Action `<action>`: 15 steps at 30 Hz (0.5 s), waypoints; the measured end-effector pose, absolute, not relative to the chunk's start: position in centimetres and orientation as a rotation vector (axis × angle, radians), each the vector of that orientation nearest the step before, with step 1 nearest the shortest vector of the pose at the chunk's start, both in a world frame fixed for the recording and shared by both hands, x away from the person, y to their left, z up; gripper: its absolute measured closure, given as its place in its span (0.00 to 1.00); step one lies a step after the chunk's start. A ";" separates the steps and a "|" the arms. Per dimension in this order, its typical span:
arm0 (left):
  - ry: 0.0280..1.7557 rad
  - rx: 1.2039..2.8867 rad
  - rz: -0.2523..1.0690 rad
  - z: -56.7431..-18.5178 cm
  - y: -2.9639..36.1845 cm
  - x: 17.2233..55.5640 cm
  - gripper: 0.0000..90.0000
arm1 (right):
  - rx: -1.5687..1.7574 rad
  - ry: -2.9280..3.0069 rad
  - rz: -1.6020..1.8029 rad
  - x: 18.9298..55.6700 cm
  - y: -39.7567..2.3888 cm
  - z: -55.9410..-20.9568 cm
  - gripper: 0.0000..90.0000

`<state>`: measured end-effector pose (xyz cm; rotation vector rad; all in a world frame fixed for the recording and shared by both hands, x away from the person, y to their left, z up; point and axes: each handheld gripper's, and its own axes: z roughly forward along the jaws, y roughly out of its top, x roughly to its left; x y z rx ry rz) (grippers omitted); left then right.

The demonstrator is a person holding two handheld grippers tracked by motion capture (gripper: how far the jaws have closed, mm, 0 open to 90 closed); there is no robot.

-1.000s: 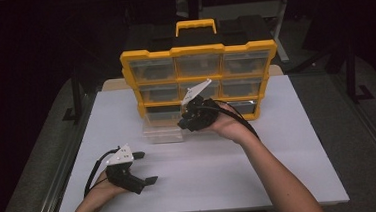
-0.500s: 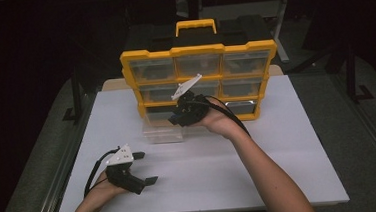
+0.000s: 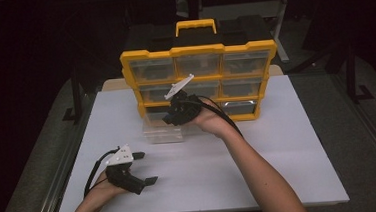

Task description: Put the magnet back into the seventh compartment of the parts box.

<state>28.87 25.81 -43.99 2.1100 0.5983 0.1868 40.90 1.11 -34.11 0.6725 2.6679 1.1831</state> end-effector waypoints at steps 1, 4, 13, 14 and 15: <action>0.599 2.111 0.187 -44.0 25.8 28.9 0.00 | 0.677 2.676 1.187 40.9 1.3 -34.2 0.68; 0.594 2.115 0.189 -44.0 25.8 28.9 0.00 | 0.684 2.684 1.176 41.0 1.5 -34.5 0.68; 0.596 2.112 0.188 -44.0 25.8 28.8 0.00 | 0.684 2.686 1.154 41.5 1.7 -35.2 0.65; 0.597 2.112 0.188 -44.0 25.8 28.8 0.00 | 0.693 2.685 1.158 41.5 1.7 -35.2 0.64; 0.598 2.113 0.188 -44.0 25.8 28.8 0.00 | 0.693 2.682 1.162 41.5 1.6 -35.1 0.63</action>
